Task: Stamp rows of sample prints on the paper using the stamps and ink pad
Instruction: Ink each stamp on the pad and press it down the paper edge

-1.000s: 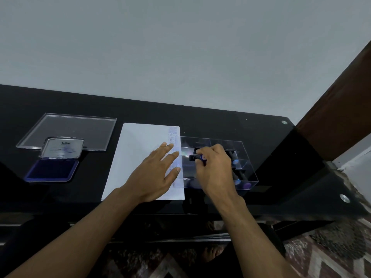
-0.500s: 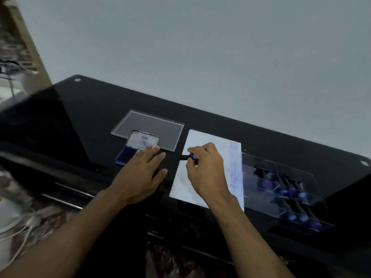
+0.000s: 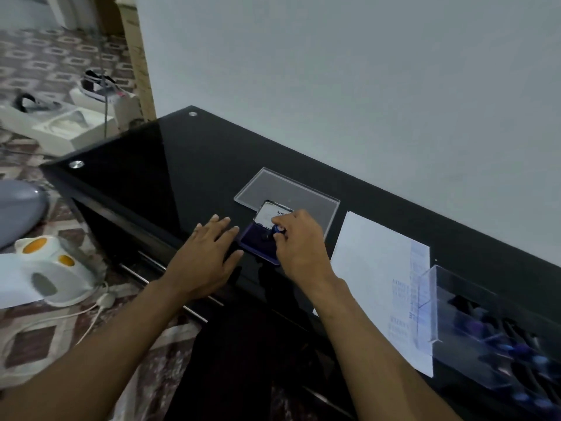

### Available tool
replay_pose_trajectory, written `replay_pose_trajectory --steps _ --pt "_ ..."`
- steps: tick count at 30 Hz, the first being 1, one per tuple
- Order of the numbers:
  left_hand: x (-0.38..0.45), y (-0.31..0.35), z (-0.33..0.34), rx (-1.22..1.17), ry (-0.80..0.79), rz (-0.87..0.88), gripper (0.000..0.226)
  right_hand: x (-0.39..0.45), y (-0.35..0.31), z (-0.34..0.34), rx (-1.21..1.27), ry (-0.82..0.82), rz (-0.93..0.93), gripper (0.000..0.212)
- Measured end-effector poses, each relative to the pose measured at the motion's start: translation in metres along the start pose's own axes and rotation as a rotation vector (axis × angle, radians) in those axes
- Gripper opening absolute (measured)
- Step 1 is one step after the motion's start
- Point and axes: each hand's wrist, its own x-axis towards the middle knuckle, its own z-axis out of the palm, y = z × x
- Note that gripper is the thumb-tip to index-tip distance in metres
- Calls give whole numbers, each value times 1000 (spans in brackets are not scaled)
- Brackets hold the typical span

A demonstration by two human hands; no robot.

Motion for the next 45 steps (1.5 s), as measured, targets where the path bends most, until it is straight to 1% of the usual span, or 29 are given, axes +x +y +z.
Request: replay_pose_trajectory --steps 6,8,11,14,21,26,32,36,39,41,45 --pt "8 -5 7 7 4 -13 78 13 -5 6 -39 -30 33 33" --pt "10 -7 9 18 5 -15 77 16 -6 5 -100 -70 20 29" --pt "14 -10 13 20 4 -18 77 20 -7 5 -182 -142 0 29" --pt "15 -12 18 32 3 -18 76 25 -6 10 -166 -154 40 31" --pt "15 -13 24 49 40 -19 70 32 0 15 -203 -179 45 29" --pt "15 -11 24 67 40 -30 72 36 -3 10 -219 -269 33 34" --pt "15 -11 25 74 53 -33 71 33 -3 6 -218 -225 6 31" --pt "15 -12 26 80 54 -28 69 29 -2 12 -162 -150 29 27" --pt "16 -12 26 85 45 -28 69 26 -1 15 -119 -133 48 25" --pt "16 -12 26 77 51 -29 69 27 -1 13 -131 -138 41 25" --pt "15 -12 26 71 52 -30 69 30 0 8 -185 -220 15 27"
